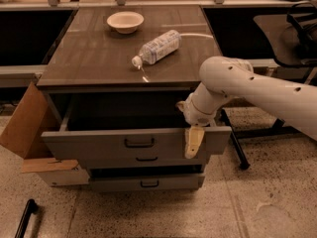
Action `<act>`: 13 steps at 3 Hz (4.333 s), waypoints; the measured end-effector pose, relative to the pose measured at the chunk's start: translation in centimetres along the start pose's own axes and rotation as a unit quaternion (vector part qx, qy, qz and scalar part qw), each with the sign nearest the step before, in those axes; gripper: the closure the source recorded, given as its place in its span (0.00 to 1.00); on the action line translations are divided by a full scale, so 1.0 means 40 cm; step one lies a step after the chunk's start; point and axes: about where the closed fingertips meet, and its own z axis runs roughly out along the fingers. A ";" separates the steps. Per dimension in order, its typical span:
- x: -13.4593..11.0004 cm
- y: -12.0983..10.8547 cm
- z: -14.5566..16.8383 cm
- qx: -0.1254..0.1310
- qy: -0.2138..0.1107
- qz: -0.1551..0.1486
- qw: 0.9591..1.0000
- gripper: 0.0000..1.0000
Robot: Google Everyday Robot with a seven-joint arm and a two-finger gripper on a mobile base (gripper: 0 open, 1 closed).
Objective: Open top drawer
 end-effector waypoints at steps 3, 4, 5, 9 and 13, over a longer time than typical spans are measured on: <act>0.004 0.128 0.014 -0.052 -0.002 -0.004 0.999 0.17; 0.007 0.164 0.015 -0.060 0.004 0.003 0.998 0.41; 0.013 0.187 0.015 -0.062 0.006 0.011 0.998 0.64; 0.015 0.204 0.015 -0.061 0.007 0.014 0.998 0.38; 0.070 0.149 -0.196 -0.010 0.028 -0.008 1.000 0.00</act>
Offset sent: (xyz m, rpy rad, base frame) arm -0.0561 -0.0089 -0.0128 0.0029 0.1171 0.0494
